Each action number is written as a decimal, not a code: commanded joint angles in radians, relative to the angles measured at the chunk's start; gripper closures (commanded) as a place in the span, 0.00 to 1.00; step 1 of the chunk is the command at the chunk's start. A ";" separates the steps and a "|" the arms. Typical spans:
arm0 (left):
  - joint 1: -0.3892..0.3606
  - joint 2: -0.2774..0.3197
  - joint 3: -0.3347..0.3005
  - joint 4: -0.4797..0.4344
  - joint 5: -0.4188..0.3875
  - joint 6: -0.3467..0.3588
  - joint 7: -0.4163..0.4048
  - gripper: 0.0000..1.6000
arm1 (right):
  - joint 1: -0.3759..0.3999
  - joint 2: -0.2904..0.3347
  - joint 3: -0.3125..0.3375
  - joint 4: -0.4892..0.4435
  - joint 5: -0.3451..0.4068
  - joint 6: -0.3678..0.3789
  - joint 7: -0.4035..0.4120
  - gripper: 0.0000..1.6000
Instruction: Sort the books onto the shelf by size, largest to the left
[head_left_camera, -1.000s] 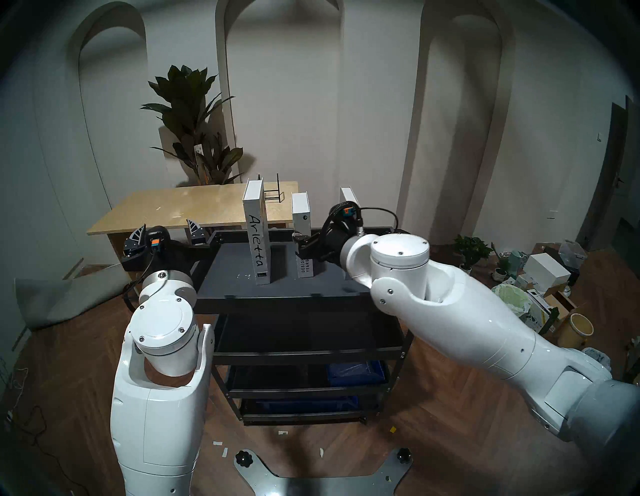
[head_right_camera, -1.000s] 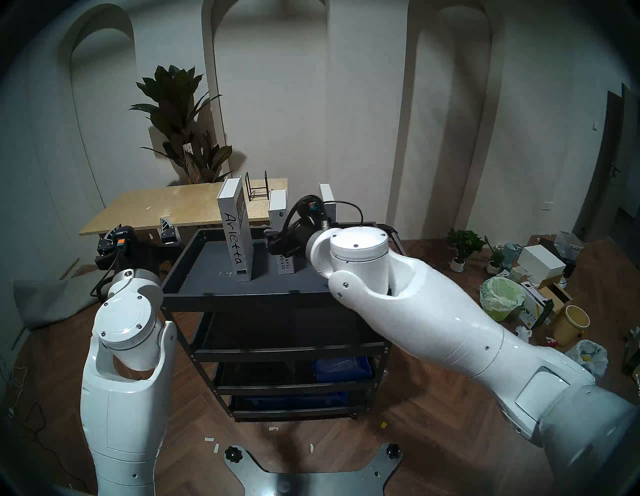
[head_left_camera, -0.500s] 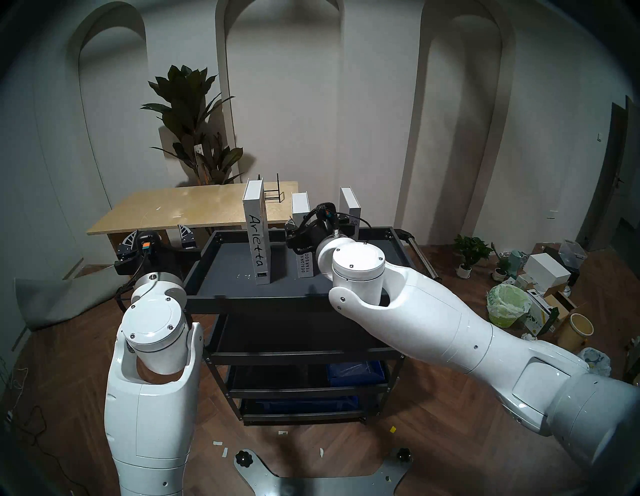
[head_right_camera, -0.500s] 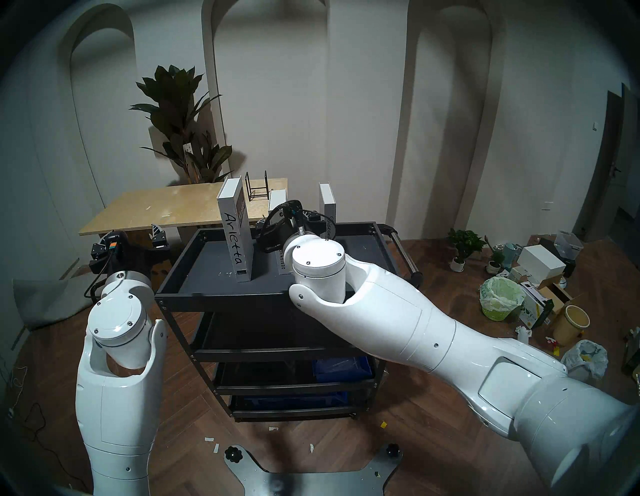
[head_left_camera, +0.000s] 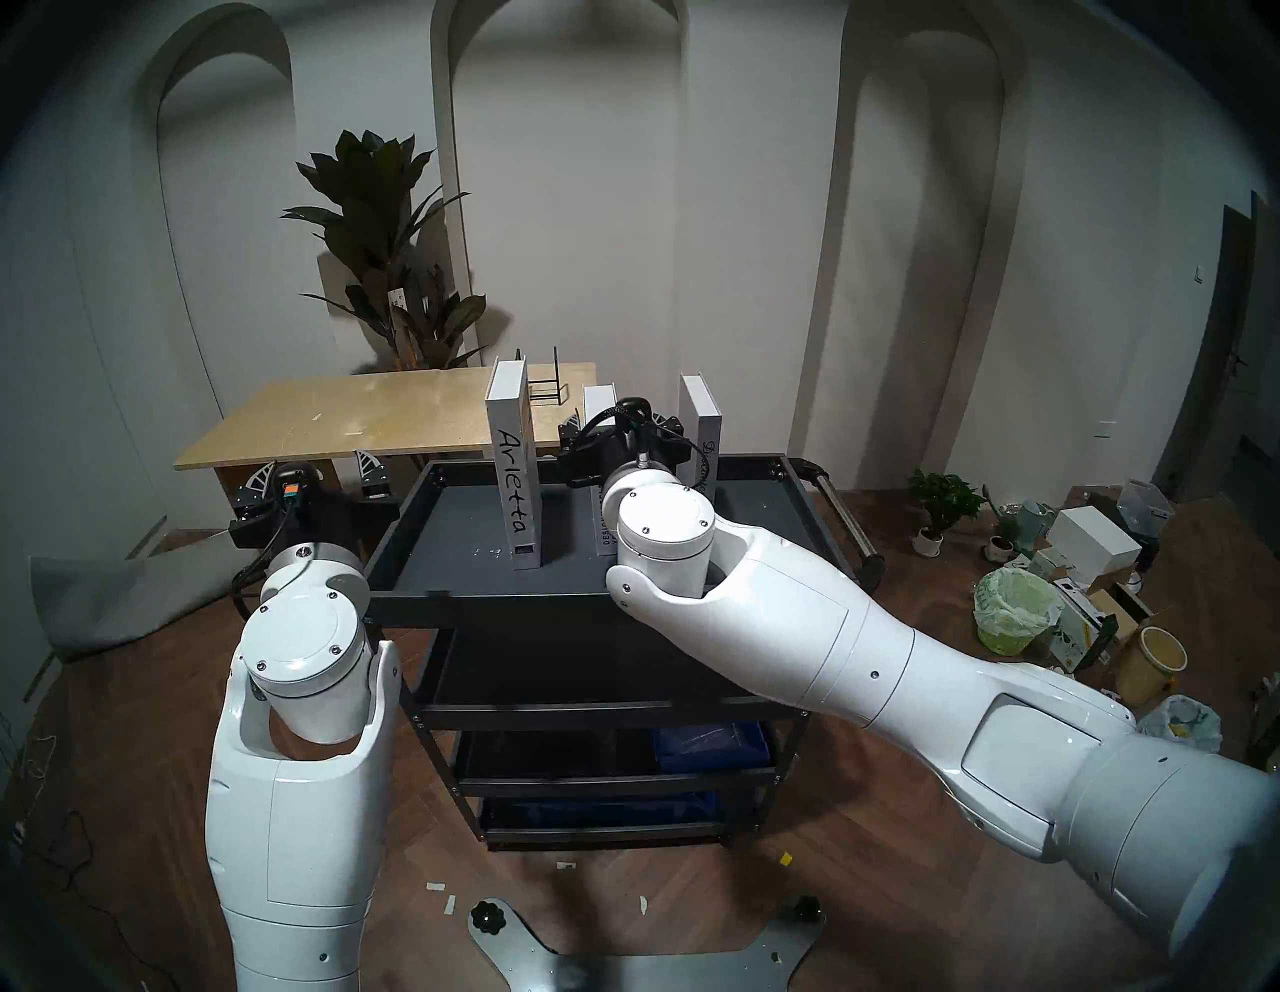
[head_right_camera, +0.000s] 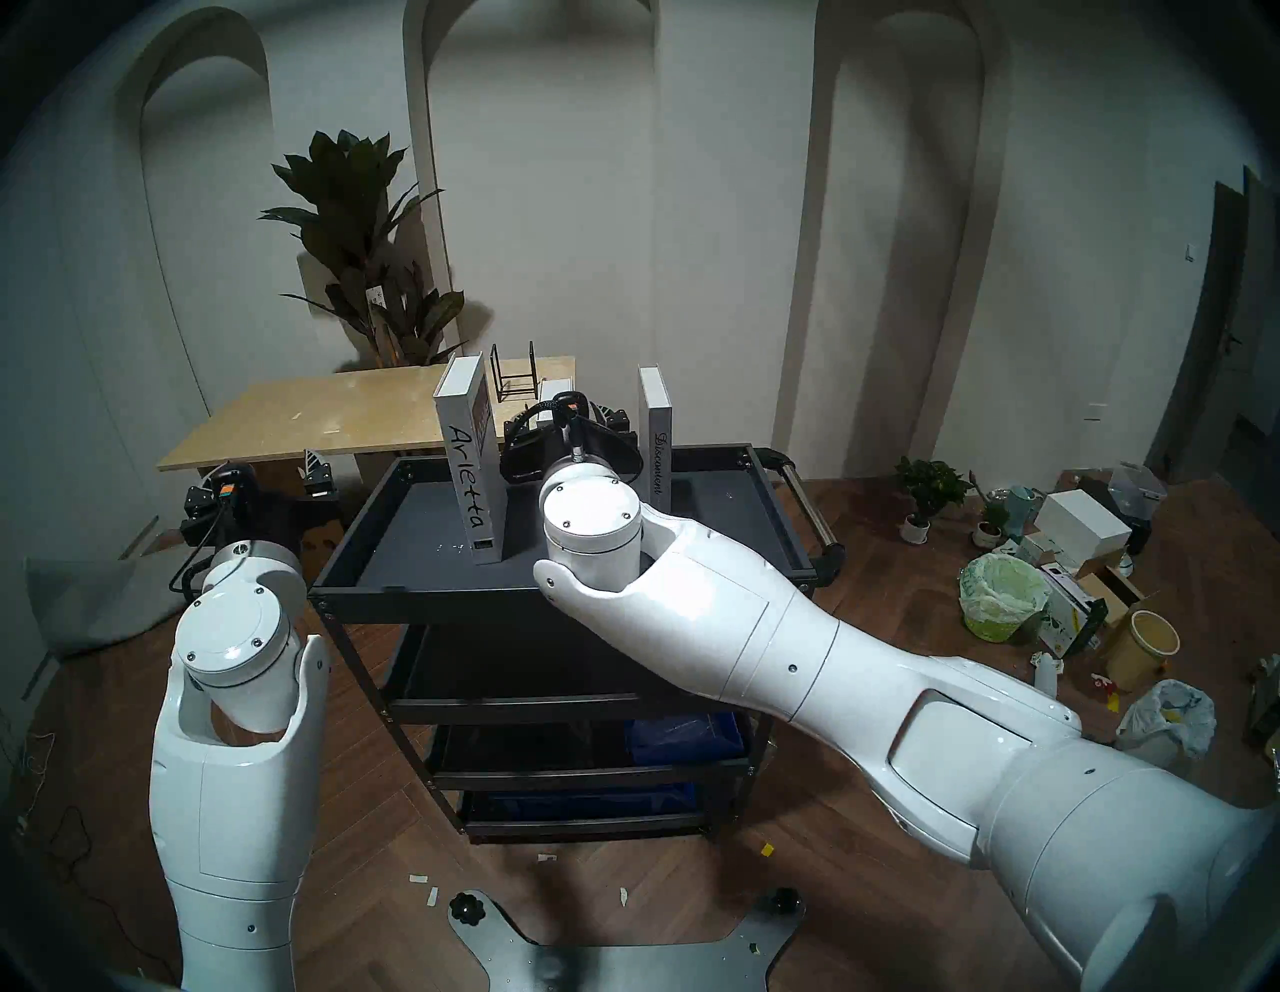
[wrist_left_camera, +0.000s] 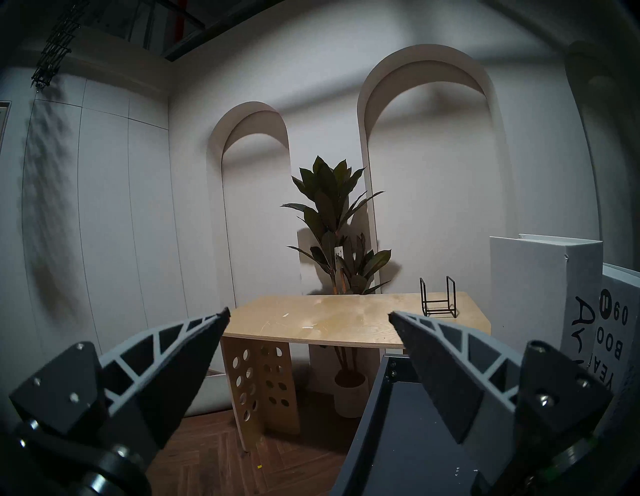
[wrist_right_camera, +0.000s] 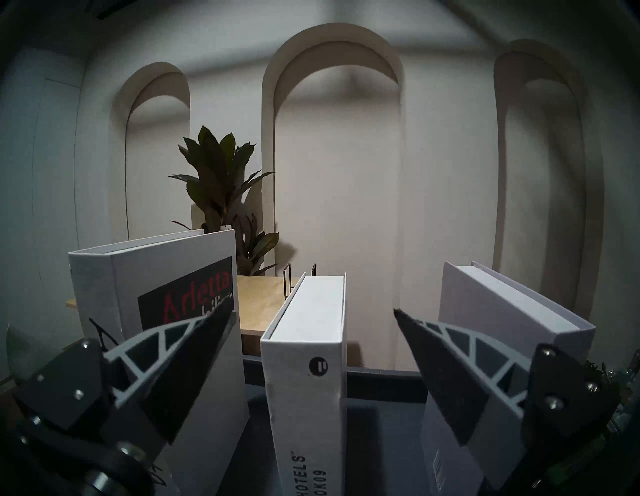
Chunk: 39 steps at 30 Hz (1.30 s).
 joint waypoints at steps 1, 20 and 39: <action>-0.016 0.004 -0.011 -0.014 -0.001 -0.015 0.001 0.00 | 0.042 -0.086 -0.002 0.062 -0.030 -0.064 0.004 0.00; -0.047 0.008 -0.017 0.026 -0.002 -0.017 -0.014 0.00 | 0.078 -0.188 -0.007 0.307 -0.034 -0.141 0.043 0.00; -0.074 0.016 -0.032 0.061 -0.007 -0.018 -0.029 0.00 | 0.112 -0.283 0.004 0.512 -0.014 -0.173 0.103 0.58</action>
